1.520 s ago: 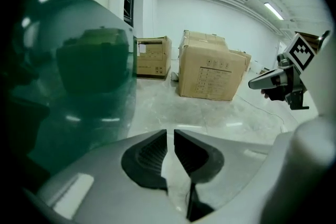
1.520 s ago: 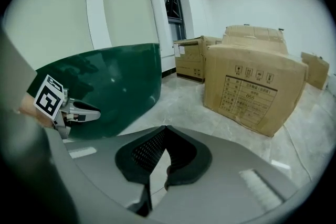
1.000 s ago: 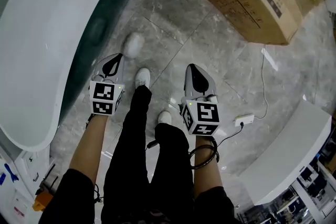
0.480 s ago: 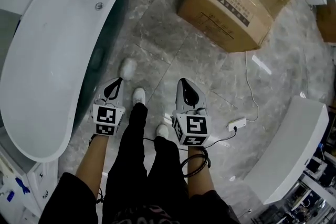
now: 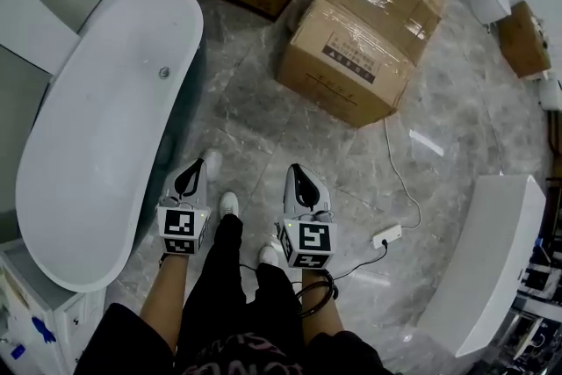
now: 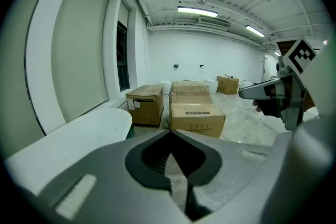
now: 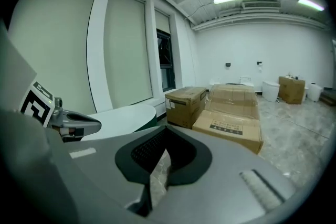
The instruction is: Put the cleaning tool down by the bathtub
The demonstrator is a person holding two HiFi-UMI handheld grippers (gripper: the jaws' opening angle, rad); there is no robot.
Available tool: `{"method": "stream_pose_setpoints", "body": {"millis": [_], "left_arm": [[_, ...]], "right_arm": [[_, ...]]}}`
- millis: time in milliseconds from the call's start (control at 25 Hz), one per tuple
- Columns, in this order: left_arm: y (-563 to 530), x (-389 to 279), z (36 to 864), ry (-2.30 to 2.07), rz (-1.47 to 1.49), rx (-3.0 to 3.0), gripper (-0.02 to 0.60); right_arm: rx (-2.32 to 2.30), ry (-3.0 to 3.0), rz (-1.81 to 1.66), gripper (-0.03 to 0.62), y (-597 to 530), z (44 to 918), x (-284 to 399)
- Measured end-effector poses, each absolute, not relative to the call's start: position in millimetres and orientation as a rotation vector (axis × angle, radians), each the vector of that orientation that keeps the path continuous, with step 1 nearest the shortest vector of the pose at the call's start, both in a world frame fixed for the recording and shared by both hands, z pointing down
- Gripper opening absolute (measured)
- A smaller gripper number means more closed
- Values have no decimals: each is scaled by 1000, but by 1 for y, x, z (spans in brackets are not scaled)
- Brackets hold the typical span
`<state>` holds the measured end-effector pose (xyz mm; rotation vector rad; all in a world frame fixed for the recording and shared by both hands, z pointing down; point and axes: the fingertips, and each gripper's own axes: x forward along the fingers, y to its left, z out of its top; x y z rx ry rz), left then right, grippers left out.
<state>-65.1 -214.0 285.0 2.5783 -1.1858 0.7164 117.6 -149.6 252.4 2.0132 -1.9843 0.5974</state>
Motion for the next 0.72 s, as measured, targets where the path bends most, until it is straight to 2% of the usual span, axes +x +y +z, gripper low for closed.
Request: {"method": "stream_pose_setpoints", "body": {"millis": [720], "left_arm": [[-170, -59, 148, -1331, 481, 2687, 0]], "right_arm": [[2105, -2052, 290, 12, -98, 133, 131]]}}
